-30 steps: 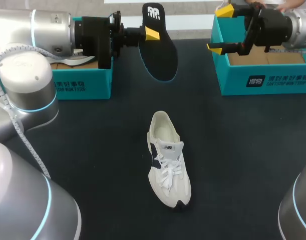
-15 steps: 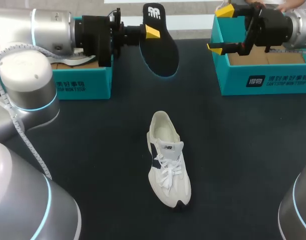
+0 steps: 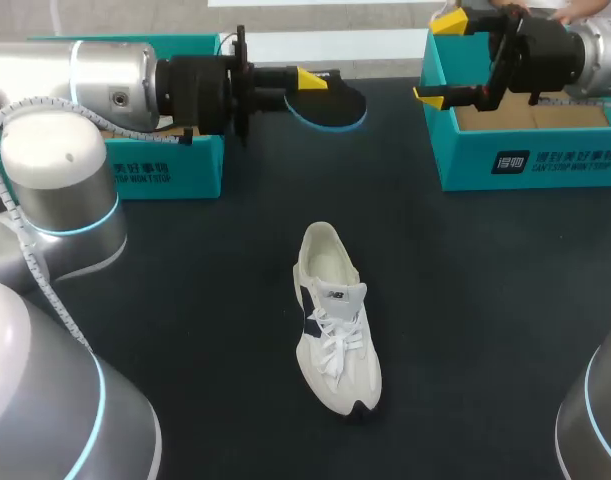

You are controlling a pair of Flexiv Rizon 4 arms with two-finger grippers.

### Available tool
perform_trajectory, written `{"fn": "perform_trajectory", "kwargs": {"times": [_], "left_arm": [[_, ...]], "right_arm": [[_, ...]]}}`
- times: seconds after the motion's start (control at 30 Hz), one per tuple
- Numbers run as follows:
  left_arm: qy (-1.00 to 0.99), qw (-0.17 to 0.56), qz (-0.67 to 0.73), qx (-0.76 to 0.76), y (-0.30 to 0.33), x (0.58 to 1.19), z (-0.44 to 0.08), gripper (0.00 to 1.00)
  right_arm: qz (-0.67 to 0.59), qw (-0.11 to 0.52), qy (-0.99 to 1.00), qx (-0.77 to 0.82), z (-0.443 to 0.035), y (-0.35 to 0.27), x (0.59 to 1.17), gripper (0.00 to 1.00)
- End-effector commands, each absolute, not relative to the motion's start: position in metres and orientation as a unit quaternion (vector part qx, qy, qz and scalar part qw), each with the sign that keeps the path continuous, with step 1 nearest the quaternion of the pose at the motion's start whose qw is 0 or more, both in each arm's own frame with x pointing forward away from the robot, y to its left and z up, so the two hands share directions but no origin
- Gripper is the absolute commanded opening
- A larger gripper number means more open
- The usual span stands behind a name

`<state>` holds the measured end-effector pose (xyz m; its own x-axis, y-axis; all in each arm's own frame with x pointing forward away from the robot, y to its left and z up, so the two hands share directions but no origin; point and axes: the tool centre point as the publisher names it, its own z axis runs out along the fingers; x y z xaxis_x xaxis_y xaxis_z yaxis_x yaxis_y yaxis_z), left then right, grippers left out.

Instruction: Take the shoe out of the shoebox, open the shoe tongue, remove and reinsert the insole, then place the shoe into the shoebox

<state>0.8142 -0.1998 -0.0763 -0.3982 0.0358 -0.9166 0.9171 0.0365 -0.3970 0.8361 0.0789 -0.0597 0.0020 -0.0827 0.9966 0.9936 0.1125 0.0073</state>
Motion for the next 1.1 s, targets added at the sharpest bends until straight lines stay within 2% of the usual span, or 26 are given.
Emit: {"fn": "perform_trajectory", "kwargs": {"times": [0.03,0.43,0.53,0.73,0.9,1.1], "left_arm": [[0.710,0.135,-0.667,0.181,-0.198,0.808,-0.072,0.00],[0.710,0.135,-0.667,0.181,-0.198,0.808,-0.072,0.00],[0.719,-0.006,-0.691,0.076,-0.203,0.819,-0.082,0.00],[0.702,-0.214,-0.670,-0.111,-0.197,0.821,-0.094,0.00],[0.694,-0.280,-0.647,-0.149,-0.195,0.818,-0.084,0.00],[0.703,-0.268,-0.644,-0.139,-0.195,0.818,-0.081,0.00]], "right_arm": [[-0.491,0.546,-0.507,-0.451,-0.059,0.079,0.835,1.00],[-0.491,0.546,-0.507,-0.451,-0.059,0.079,0.835,1.00],[-0.491,0.546,-0.507,-0.451,-0.059,0.079,0.835,1.00],[-0.491,0.546,-0.507,-0.451,-0.059,0.079,0.835,1.00],[-0.491,0.546,-0.507,-0.451,-0.059,0.079,0.835,1.00],[-0.491,0.546,-0.507,-0.451,-0.059,0.079,0.835,1.00]]}}
